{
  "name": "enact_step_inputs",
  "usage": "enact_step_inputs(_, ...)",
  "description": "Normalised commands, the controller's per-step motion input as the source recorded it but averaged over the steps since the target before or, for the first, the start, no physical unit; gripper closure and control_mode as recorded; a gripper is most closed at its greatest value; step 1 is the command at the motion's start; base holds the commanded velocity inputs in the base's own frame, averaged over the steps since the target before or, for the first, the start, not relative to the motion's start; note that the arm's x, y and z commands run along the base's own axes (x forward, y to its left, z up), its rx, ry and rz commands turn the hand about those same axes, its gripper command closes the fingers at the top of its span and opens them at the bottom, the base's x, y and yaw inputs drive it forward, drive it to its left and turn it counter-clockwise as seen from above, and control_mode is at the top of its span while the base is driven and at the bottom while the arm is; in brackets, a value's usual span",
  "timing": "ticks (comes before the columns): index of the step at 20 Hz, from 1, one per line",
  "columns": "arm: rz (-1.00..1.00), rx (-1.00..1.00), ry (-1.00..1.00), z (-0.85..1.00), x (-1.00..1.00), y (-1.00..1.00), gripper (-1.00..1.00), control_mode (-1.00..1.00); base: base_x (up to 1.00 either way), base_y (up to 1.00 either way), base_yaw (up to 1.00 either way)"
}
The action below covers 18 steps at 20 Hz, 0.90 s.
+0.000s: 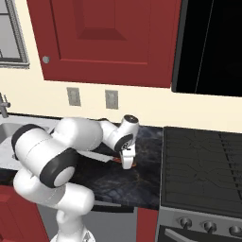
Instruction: Move the cutting board and knife to the sink. Then move spray from the cabinet to the counter.
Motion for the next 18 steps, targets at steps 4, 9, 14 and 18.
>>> enact_step_inputs(4, 0.0, 0.0, 0.01, -0.28, 0.15, 0.0, -1.0, -1.0, 0.0, 0.0, 0.0)
enact_step_inputs(9, 0.0, 0.0, 0.01, -0.3, 0.16, 0.0, -1.0, -1.0, 0.0, 0.0, 0.0)
enact_step_inputs(14, 0.0, 0.0, 0.0, -0.27, 0.19, 0.0, -1.0, -1.0, 0.0, 0.0, 0.0)
enact_step_inputs(18, 0.0, 0.0, 0.01, -0.23, 0.21, 0.0, -1.0, -1.0, 0.0, 0.0, 0.0)
